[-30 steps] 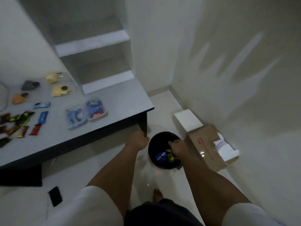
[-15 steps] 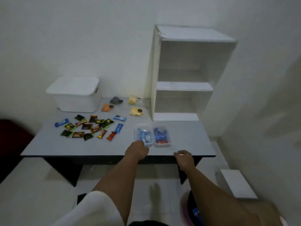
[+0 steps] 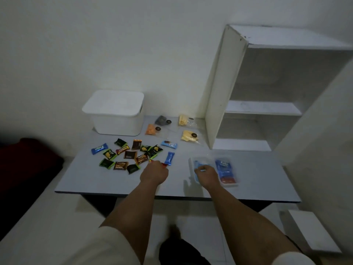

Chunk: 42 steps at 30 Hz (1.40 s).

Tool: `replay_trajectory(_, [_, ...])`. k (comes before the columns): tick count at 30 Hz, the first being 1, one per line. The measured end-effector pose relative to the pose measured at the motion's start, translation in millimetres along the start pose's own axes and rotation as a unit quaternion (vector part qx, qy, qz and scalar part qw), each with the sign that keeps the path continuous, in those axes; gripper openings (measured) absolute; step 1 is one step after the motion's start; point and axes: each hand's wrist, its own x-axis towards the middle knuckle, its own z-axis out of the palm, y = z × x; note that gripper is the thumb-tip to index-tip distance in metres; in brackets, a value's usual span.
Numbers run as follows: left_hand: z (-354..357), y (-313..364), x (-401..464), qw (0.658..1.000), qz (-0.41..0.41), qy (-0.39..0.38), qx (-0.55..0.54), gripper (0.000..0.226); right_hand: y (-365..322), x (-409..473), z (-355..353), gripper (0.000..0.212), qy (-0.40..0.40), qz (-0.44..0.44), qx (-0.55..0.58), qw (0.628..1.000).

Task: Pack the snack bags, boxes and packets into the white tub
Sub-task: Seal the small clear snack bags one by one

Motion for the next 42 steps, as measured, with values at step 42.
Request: replay_trajectory(42, [-33.2,-21.0,386.1,0.982,-0.120,-0.096,-0.112,0.031,-146.9,335.4,197.6,0.010,-0.114,0.230,0.139,0.957])
